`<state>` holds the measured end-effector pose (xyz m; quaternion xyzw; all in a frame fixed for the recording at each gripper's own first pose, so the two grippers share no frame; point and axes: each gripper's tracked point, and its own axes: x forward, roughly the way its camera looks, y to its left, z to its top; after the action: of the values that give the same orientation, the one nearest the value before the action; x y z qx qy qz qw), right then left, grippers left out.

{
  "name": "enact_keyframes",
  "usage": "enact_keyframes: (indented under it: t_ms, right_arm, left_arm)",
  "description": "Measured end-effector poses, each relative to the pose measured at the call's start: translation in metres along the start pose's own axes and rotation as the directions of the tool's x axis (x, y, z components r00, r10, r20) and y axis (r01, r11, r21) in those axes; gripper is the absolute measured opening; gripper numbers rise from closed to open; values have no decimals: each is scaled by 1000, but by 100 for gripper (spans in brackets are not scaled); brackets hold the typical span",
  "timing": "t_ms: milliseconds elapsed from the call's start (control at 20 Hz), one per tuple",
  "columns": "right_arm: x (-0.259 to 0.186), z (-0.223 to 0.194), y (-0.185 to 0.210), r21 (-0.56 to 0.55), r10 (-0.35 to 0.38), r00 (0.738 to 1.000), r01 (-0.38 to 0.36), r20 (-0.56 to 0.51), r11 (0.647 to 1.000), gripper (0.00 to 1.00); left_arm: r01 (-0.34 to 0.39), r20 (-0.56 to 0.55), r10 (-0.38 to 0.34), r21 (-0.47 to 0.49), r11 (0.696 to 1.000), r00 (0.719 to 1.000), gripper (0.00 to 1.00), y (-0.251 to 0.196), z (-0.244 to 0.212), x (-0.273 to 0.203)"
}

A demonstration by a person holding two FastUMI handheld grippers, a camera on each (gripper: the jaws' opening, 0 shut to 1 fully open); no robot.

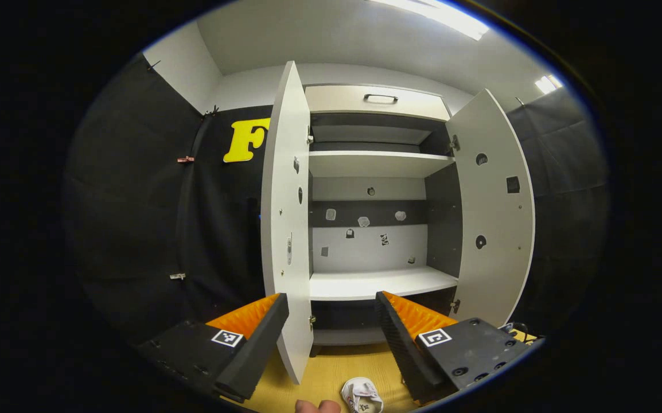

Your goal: Grab one shoe with the right hand and put it into the shoe cabinet, grab the other shoe with the left hand and put it into the shoe cabinet; then close the right door with the right hand and the left door with the left hand.

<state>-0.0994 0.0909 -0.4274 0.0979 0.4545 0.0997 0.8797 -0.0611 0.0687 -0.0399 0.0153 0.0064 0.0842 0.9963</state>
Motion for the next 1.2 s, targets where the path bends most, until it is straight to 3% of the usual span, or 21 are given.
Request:
enact_keyframes:
  t_ms: [150, 200, 250, 350, 500, 600, 700, 750, 850, 1050, 1200]
  right_arm:
    - [32, -13, -5, -3, -22, 999, 22, -29, 1000, 88]
    - [41, -16, -9, -22, -39, 999, 39, -36, 999, 78]
    - [52, -20, -14, -31, -54, 998, 53, -42, 998, 63]
    - [69, -22, -23, -16, -89, 995, 88, -36, 996, 59]
    - [90, -6, -37, 26, -141, 989, 140, 34, 990, 30]
    - [95, -1, -35, 32, -154, 985, 152, 80, 988, 19]
    - [110, 1, -37, 9, -151, 984, 150, 95, 989, 20]
    - [103, 4, -34, -1, -141, 984, 141, 105, 990, 11]
    - [102, 6, -34, -12, -108, 989, 110, 101, 994, 5]
    - [83, 26, -40, -47, -107, 988, 113, 107, 993, 5]
    - [57, 48, -28, -7, -47, 991, 48, 124, 999, 5]
  left_arm:
    - [-11, -8, 11, 6, 1000, 1000, 95, 5, -3, 1]
    - [-11, -10, 12, 5, 1000, 1000, 95, 6, -4, 2]
    - [-10, -13, 10, 6, 1000, 1000, 95, 7, -5, 3]
    - [-13, -21, 13, 11, 1000, 1000, 95, 11, -7, 6]
    - [-15, -41, 16, 11, 1000, 999, 95, 16, -13, 10]
    - [-15, -55, 17, 24, 1000, 998, 95, 19, -18, 12]
    - [-15, -62, 18, 40, 999, 998, 95, 21, -21, 13]
    - [-15, -66, 18, 45, 999, 998, 95, 22, -23, 13]
    - [-14, -77, 18, 45, 999, 997, 95, 24, -28, 13]
    - [-11, -91, 13, 30, 999, 996, 95, 25, -35, 14]
    - [-10, -78, 11, 13, 1000, 997, 95, 26, -32, 14]
